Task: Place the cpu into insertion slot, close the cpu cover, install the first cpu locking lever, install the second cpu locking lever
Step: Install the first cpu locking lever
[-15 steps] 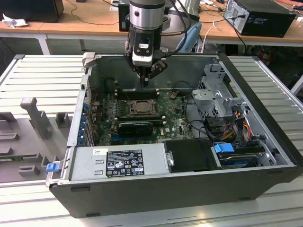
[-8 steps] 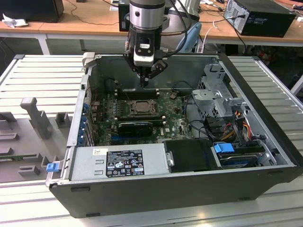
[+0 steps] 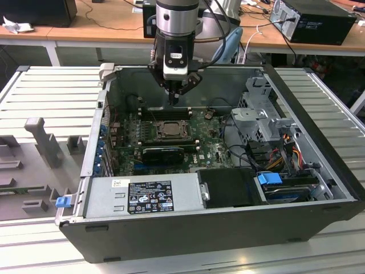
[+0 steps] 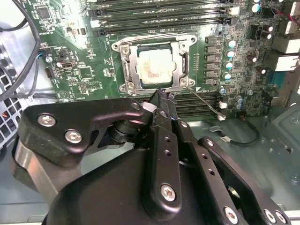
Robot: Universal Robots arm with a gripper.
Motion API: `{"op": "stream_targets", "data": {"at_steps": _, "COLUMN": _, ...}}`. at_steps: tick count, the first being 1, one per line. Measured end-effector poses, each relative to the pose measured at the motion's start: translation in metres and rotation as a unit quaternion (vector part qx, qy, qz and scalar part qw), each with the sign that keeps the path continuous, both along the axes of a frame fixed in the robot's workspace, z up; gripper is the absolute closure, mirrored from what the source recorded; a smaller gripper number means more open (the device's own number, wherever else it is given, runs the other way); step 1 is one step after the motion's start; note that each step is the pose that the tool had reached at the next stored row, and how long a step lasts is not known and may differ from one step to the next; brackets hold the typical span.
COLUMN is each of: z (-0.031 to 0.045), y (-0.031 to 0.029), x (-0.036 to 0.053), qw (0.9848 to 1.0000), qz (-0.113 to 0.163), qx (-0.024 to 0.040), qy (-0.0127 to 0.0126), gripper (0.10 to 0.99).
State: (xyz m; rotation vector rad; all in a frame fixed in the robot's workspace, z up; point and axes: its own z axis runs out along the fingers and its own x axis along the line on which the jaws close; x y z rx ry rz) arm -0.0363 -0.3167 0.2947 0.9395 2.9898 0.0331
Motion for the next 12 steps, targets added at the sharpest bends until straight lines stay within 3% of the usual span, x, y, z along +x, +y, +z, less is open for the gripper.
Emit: {"op": "stream_targets", "data": {"at_steps": 12, "z": 0.0, "y": 0.0, "x": 0.0, "qw": 0.999, "qz": 0.044, "qx": 0.0, "qy": 0.0, "gripper": 0.98}}
